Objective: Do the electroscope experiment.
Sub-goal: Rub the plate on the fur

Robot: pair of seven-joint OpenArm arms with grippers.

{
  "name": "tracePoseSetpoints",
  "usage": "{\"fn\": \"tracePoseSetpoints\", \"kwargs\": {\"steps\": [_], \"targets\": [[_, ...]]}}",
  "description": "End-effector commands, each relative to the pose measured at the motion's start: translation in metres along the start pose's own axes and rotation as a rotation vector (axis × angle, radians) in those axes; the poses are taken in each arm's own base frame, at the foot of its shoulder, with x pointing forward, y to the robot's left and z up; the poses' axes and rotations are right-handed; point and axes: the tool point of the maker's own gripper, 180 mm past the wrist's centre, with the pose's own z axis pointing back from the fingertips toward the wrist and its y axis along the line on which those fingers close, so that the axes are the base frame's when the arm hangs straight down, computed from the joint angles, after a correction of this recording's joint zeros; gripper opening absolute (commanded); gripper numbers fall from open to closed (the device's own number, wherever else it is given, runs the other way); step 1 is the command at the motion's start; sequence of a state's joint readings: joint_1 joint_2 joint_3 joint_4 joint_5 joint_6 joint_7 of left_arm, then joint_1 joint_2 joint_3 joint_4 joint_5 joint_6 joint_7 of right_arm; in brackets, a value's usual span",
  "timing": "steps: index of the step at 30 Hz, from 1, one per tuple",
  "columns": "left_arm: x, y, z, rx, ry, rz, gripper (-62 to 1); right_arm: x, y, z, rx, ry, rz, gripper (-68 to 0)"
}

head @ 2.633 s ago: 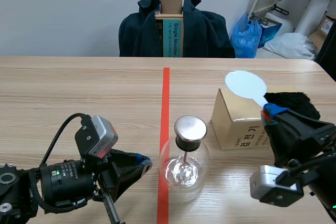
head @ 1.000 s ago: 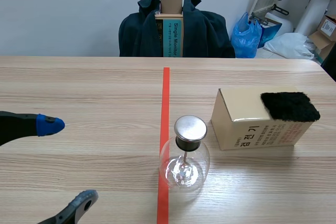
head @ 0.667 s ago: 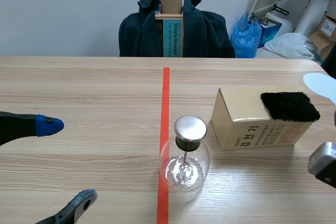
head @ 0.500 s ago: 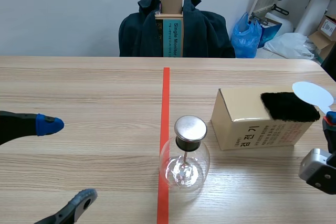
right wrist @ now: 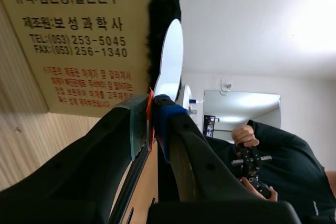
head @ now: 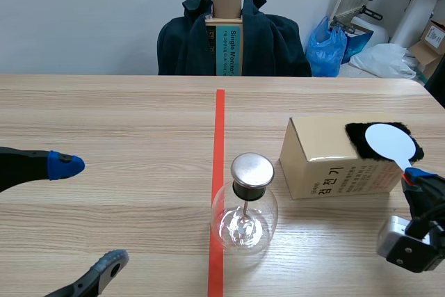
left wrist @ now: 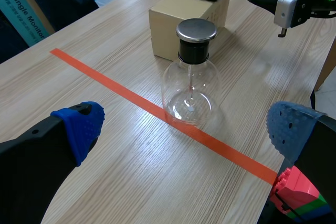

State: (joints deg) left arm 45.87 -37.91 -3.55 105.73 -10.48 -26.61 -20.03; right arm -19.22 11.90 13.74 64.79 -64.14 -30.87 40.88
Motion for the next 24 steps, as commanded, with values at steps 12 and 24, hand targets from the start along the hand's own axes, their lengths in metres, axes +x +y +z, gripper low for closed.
{"fn": "tracePoseSetpoints", "kwargs": {"steps": [12, 24], "targets": [[0.003, 0.001, -0.001, 0.01, -0.016, 0.006, 1.4, 0.019, 0.0, -0.002, -0.002, -0.1, 0.013, -66.7], [0.002, 0.001, -0.001, 0.011, -0.007, 0.006, 1.4, -0.005, 0.002, 0.001, -0.011, 0.061, 0.014, -66.7]]}}
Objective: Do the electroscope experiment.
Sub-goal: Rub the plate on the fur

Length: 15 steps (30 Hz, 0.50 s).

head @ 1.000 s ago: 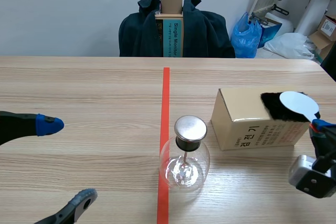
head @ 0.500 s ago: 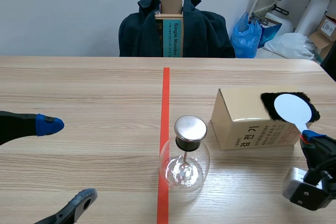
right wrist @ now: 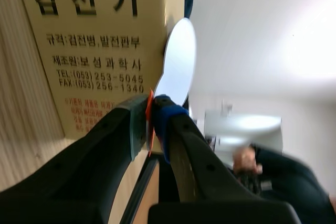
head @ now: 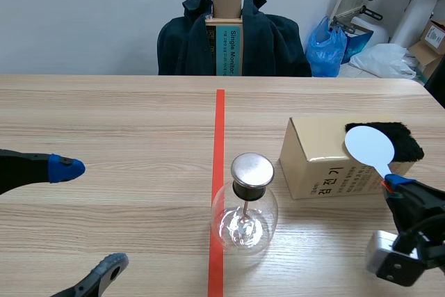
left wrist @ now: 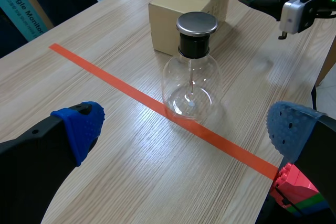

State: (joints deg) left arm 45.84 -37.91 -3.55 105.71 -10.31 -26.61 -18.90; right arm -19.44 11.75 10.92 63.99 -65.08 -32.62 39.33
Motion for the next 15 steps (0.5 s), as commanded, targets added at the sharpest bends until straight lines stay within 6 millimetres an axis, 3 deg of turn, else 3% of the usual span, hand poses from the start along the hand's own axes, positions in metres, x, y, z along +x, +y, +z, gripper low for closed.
{"fn": "tracePoseSetpoints", "kwargs": {"steps": [1, 3, 7, 8, 10, 12, 15], "targets": [[0.006, 0.001, -0.001, 0.011, -0.029, 0.009, 1.4, -0.03, -0.004, 0.006, -0.015, 0.15, 0.007, -66.7], [0.006, 0.001, -0.001, 0.011, -0.028, 0.009, 1.4, -0.033, -0.002, 0.009, -0.006, 0.161, 0.011, -66.7], [0.006, 0.001, -0.001, 0.011, -0.028, 0.009, 1.4, 0.015, 0.0, 0.005, 0.003, -0.094, 0.017, -66.7], [0.006, 0.001, -0.001, 0.011, -0.028, 0.009, 1.4, 0.015, 0.0, 0.005, 0.001, -0.082, 0.013, -66.7], [0.006, 0.001, -0.001, 0.011, -0.028, 0.009, 1.4, -0.015, -0.003, 0.008, -0.024, 0.088, 0.009, -66.7], [0.006, 0.001, -0.001, 0.011, -0.028, 0.009, 1.4, -0.027, -0.003, 0.011, -0.021, 0.149, 0.01, -66.7], [0.006, 0.001, -0.001, 0.011, -0.028, 0.009, 1.4, 0.004, -0.003, 0.007, -0.015, -0.033, 0.025, -66.7]]}}
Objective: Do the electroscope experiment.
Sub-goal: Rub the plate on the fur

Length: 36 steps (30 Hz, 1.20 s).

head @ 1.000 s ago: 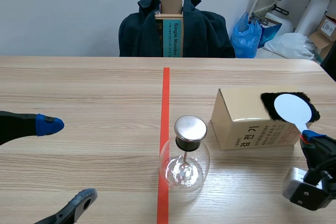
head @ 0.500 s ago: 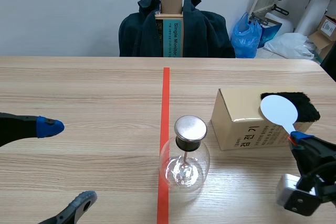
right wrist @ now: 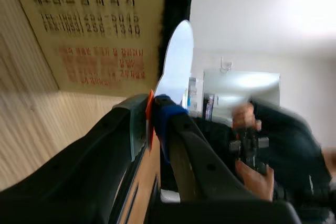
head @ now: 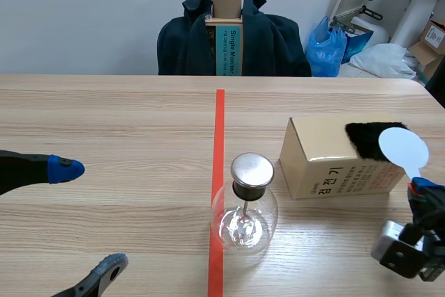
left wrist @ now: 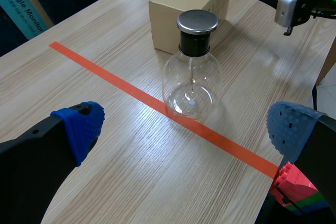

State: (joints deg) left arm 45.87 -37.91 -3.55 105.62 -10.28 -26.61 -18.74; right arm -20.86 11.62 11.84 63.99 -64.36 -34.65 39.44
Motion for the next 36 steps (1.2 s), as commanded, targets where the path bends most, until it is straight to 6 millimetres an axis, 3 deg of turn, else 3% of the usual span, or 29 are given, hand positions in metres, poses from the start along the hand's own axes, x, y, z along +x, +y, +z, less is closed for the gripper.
{"fn": "tracePoseSetpoints", "kwargs": {"steps": [1, 2, 6, 8, 11, 12, 16, 17, 21, 22, 26, 27, 31, 33, 36], "targets": [[0.007, 0.001, -0.001, 0.011, -0.033, 0.008, 1.4, 0.021, -0.003, -0.002, -0.004, -0.121, 0.017, -66.7], [0.007, 0.001, -0.001, 0.011, -0.033, 0.008, 1.4, 0.026, -0.003, -0.003, -0.006, -0.134, 0.014, -66.7], [0.007, 0.001, -0.001, 0.011, -0.033, 0.008, 1.4, -0.015, -0.002, 0.002, -0.008, 0.096, -0.001, -66.7], [0.007, 0.001, -0.001, 0.011, -0.033, 0.008, 1.4, -0.004, -0.001, 0.002, 0.0, 0.026, 0.011, -66.7], [0.007, 0.001, -0.001, 0.011, -0.033, 0.009, 1.4, 0.03, -0.003, -0.001, -0.009, -0.154, 0.01, -66.7], [0.007, 0.001, -0.001, 0.011, -0.033, 0.009, 1.4, 0.027, -0.004, -0.002, -0.013, -0.131, 0.007, -66.7], [0.007, 0.001, -0.001, 0.011, -0.033, 0.009, 1.4, -0.016, -0.001, 0.004, -0.009, 0.107, -0.012, -66.7], [0.007, 0.001, -0.001, 0.011, -0.033, 0.009, 1.4, -0.015, -0.001, 0.005, -0.006, 0.092, -0.008, -66.7], [0.007, 0.001, -0.001, 0.011, -0.033, 0.009, 1.4, 0.035, 0.0, 0.003, 0.001, -0.171, 0.007, -66.7], [0.007, 0.001, -0.001, 0.011, -0.033, 0.009, 1.4, 0.032, -0.001, 0.002, -0.005, -0.148, -0.002, -66.7], [0.007, 0.001, -0.001, 0.012, -0.034, 0.01, 1.4, -0.018, 0.0, 0.009, -0.013, 0.136, -0.019, -66.7], [0.007, 0.001, -0.001, 0.013, -0.034, 0.01, 1.4, -0.019, 0.0, 0.009, -0.01, 0.131, -0.009, -66.7], [0.007, 0.001, -0.001, 0.013, -0.034, 0.01, 1.4, 0.028, -0.002, 0.003, -0.012, -0.13, 0.014, -66.7], [0.007, 0.001, -0.001, 0.013, -0.034, 0.01, 1.4, 0.018, -0.005, 0.001, -0.025, -0.07, 0.003, -66.7], [0.007, 0.001, -0.001, 0.013, -0.033, 0.01, 1.4, -0.024, -0.009, 0.006, -0.046, 0.147, 0.001, -66.7]]}}
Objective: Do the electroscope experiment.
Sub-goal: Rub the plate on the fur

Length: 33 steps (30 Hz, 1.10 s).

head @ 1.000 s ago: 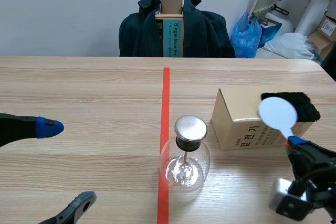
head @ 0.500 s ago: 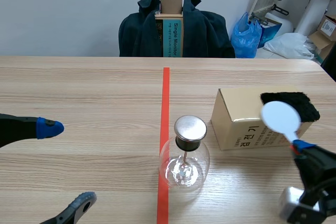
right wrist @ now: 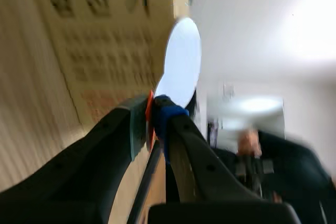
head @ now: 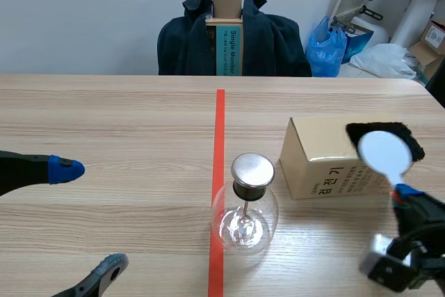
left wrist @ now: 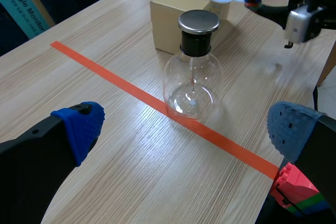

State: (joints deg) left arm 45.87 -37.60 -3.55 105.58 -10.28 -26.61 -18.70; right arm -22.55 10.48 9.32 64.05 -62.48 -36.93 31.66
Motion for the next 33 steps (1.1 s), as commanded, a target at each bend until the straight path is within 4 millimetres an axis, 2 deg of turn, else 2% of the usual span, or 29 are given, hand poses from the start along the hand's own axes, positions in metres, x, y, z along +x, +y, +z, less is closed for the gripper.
{"fn": "tracePoseSetpoints", "kwargs": {"steps": [1, 2, 5, 6, 7, 10, 11, 15, 16, 19, 21, 26, 33], "targets": [[0.007, 0.001, -0.001, 0.009, -0.032, 0.007, 1.4, -0.02, -0.014, -0.002, -0.03, 0.035, 0.042, -66.7], [0.007, 0.001, -0.001, 0.009, -0.032, 0.007, 1.4, -0.013, -0.014, -0.002, -0.026, -0.005, 0.05, -66.7], [0.007, 0.001, -0.001, 0.009, -0.032, 0.007, 1.4, 0.026, -0.011, -0.003, -0.016, -0.209, 0.063, -66.7], [0.006, 0.001, -0.001, 0.009, -0.03, 0.007, 1.4, 0.027, -0.011, -0.003, -0.018, -0.21, 0.06, -66.7], [0.006, 0.001, -0.001, 0.009, -0.03, 0.007, 1.4, 0.021, -0.013, -0.004, -0.025, -0.17, 0.054, -66.7], [0.006, 0.001, -0.001, 0.009, -0.029, 0.007, 1.4, -0.016, -0.014, -0.003, -0.031, 0.03, 0.043, -66.7], [0.006, 0.001, -0.001, 0.009, -0.029, 0.007, 1.4, -0.018, -0.014, -0.002, -0.03, 0.034, 0.047, -66.7], [0.006, 0.001, -0.001, 0.009, -0.029, 0.007, 1.4, 0.023, -0.01, -0.003, -0.015, -0.18, 0.063, -66.7], [0.006, 0.001, -0.001, 0.009, -0.029, 0.007, 1.4, 0.025, -0.01, -0.003, -0.017, -0.184, 0.063, -66.7], [0.006, 0.001, -0.001, 0.009, -0.029, 0.007, 1.4, 0.001, -0.011, -0.003, -0.024, -0.05, 0.042, -66.7], [0.006, 0.001, -0.001, 0.009, -0.029, 0.007, 1.4, -0.006, -0.01, -0.002, -0.022, -0.011, 0.04, -66.7], [0.006, 0.001, -0.001, 0.009, -0.029, 0.007, 1.4, 0.006, -0.009, -0.002, -0.019, -0.066, 0.037, -66.7], [0.006, 0.001, -0.001, 0.009, -0.029, 0.007, 1.4, 0.004, -0.009, -0.002, -0.02, -0.061, 0.037, -66.7]]}}
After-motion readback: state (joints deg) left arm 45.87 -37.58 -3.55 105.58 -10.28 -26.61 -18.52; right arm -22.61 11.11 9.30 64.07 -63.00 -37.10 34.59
